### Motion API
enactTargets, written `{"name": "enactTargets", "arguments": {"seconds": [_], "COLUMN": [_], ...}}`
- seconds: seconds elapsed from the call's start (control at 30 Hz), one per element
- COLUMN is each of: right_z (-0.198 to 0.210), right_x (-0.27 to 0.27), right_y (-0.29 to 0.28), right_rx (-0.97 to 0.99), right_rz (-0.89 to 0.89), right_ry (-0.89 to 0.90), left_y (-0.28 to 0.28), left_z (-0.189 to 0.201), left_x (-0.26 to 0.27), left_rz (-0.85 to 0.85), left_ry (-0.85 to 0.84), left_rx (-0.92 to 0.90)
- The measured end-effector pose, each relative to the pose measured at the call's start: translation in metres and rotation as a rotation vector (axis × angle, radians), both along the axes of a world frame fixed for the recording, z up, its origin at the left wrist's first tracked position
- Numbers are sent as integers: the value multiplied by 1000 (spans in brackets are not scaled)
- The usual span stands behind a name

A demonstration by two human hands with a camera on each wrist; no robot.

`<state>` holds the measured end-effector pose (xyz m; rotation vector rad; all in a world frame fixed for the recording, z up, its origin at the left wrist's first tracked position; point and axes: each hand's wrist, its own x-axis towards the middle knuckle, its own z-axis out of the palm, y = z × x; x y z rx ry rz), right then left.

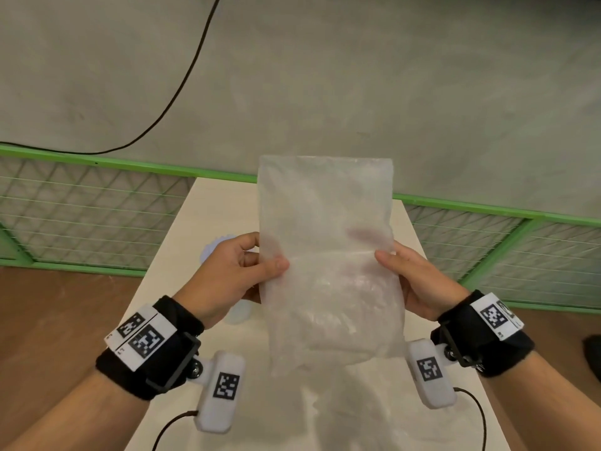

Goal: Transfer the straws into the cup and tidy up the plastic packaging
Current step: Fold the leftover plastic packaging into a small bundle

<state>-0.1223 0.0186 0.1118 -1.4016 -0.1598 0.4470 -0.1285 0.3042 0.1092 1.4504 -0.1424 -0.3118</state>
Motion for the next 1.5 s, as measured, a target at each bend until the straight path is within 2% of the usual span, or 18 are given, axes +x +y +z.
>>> {"name": "enactTargets", "arguments": {"seconds": [0.1,0.27,0.57,0.67,0.8,0.9,1.07,1.17,1.3,1.4,1.5], "right_z": [-1,0,12,17,21,18,27,28,18,10,12], "right_x": [1,0,1,1,3,7,4,4,7,5,4], "right_y": [-3,-9,0,-4,-12,-15,-12,-9,-10,-10,-10], "right_rx": [-88,-71,145,99,125,16,22,53,112,-30,-139], "right_rz": [-42,-67,-218,-198,-121,-118,-118,-157,-127,-24,-36], "right_ry": [-21,-26,-76,-115,-56,-147,-247,-266,-128,1,-15], "left_y": [3,8,3,0,-3,-6,-5,-7,-14,-15,-14], "left_z": [4,10,13,15,22,19,14,17,15,11,8], "left_x": [-1,-3,0,-5,-8,-11,-13,-14,-15,-13,-12], "left_rz": [-41,-134,-76,-64,-70,-130,-279,-226,-152,-99,-86], "left_ry": [-8,8,-10,15,58,38,-41,-85,-71,-93,-129], "left_rx": [-15,-65,-191,-219,-275,-230,-42,72,17,15,42]}}
